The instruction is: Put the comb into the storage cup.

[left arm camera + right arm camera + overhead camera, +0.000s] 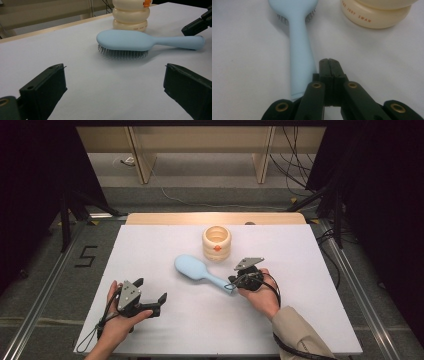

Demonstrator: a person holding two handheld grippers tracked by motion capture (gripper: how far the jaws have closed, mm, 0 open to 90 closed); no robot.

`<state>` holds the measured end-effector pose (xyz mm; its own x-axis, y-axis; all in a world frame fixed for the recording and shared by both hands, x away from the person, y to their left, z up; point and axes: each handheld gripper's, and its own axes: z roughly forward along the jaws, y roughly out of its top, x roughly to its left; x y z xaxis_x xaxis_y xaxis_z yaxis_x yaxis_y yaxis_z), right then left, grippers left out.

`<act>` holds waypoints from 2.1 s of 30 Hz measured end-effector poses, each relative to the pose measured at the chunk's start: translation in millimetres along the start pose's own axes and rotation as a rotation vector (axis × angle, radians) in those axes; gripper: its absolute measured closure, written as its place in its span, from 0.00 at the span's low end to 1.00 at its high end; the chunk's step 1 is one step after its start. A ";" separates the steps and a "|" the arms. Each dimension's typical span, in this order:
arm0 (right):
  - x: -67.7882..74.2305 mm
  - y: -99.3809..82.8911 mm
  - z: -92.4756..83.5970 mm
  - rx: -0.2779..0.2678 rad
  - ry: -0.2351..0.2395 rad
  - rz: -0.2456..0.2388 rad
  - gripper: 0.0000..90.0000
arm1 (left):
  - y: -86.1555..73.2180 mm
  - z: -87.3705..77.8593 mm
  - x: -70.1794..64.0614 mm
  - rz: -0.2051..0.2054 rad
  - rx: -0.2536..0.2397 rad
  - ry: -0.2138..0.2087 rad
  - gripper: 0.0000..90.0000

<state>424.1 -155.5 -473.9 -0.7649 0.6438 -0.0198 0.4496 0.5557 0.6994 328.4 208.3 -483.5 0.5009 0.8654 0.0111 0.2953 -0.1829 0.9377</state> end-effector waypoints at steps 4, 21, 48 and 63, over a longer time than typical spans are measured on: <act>2.6 1.4 2.9 0.012 0.013 -0.006 1.00 | 0.0 0.1 -0.1 0.000 0.001 -0.001 0.04; 32.0 11.2 11.7 0.080 0.076 -0.036 1.00 | 0.0 0.0 0.6 -0.004 0.003 0.001 0.05; 94.8 40.2 46.5 0.112 0.186 -0.107 1.00 | 0.0 0.6 1.3 -0.028 0.006 -0.005 0.10; 105.3 53.0 57.6 0.104 0.208 -0.108 1.00 | -0.6 1.3 1.4 -0.038 0.009 -0.013 0.10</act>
<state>394.0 -27.9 -480.1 -0.8847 0.4618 0.0642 0.3968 0.6736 0.6235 330.1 208.9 -484.5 0.4995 0.8659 -0.0284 0.3212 -0.1546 0.9343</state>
